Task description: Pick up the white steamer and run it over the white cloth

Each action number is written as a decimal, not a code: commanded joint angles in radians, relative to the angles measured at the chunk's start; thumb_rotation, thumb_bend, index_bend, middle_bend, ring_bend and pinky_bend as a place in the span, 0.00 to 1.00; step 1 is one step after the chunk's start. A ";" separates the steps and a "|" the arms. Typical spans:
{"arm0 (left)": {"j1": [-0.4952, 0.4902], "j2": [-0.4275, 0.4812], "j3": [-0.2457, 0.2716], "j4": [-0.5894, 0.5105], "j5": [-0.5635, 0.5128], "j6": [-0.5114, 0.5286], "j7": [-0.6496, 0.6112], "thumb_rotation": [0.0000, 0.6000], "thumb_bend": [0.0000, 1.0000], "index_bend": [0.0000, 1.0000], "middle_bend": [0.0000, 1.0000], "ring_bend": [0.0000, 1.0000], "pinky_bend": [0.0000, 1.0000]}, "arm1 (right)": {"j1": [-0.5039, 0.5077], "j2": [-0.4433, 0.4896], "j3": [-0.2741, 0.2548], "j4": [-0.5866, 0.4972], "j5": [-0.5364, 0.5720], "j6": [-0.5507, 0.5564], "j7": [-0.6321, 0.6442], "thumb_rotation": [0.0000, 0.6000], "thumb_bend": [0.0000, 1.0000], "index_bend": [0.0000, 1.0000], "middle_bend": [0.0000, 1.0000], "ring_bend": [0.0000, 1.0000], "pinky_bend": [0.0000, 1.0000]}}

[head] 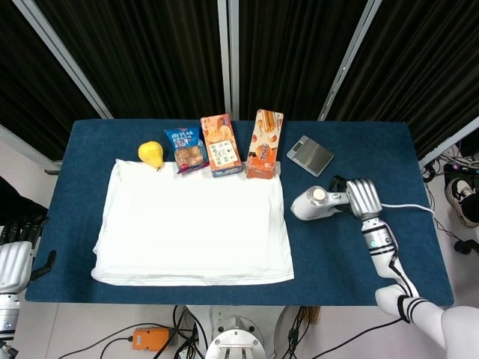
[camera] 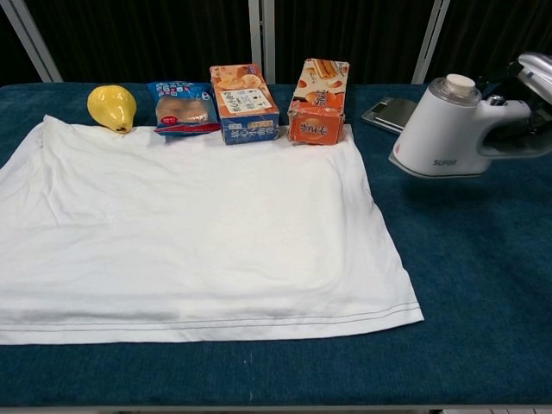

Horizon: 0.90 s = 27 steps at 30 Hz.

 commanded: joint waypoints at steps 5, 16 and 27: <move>-0.015 0.002 0.007 0.000 0.020 -0.016 0.013 1.00 0.32 0.14 0.12 0.04 0.00 | 0.098 0.031 0.038 -0.192 -0.023 -0.037 -0.261 1.00 0.78 0.97 0.88 0.86 1.00; -0.159 -0.010 0.064 -0.022 0.190 -0.195 0.053 0.96 0.32 0.14 0.12 0.03 0.00 | 0.214 -0.021 0.092 -0.209 0.035 -0.174 -0.395 1.00 0.78 0.97 0.88 0.86 1.00; -0.293 -0.139 0.090 0.038 0.212 -0.396 0.001 0.01 0.33 0.14 0.10 0.00 0.00 | 0.270 -0.093 0.093 -0.159 0.060 -0.219 -0.450 1.00 0.78 0.98 0.88 0.86 1.00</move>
